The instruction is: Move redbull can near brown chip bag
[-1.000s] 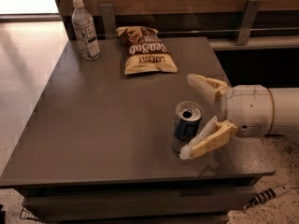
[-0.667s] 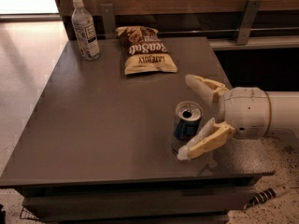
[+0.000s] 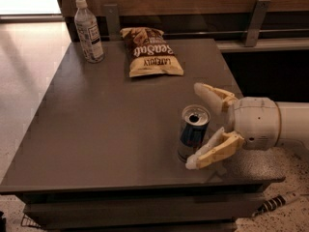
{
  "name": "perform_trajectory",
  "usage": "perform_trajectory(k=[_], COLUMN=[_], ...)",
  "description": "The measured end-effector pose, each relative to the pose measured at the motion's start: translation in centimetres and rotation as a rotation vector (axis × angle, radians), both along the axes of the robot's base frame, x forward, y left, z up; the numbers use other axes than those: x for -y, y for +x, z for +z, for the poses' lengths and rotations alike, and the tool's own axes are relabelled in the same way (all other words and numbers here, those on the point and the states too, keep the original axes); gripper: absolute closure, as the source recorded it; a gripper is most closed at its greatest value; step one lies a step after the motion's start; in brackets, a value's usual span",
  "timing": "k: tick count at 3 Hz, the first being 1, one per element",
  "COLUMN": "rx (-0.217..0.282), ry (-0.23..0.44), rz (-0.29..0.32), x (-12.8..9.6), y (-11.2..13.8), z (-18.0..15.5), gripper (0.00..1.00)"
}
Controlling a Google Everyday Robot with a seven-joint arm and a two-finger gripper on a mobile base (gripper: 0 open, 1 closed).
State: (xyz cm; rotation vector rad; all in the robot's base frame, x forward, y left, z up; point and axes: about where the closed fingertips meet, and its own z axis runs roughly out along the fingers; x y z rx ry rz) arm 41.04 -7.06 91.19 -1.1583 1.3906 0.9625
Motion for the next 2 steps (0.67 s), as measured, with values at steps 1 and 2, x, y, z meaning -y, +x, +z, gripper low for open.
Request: perform_trajectory(k=[1, 2], rx=[-0.027, -0.023], ry=[0.045, 0.040], rz=[-0.010, -0.005], x=[0.49, 0.23], y=[-0.59, -0.59], z=[-1.97, -1.70], gripper=[0.02, 0.25])
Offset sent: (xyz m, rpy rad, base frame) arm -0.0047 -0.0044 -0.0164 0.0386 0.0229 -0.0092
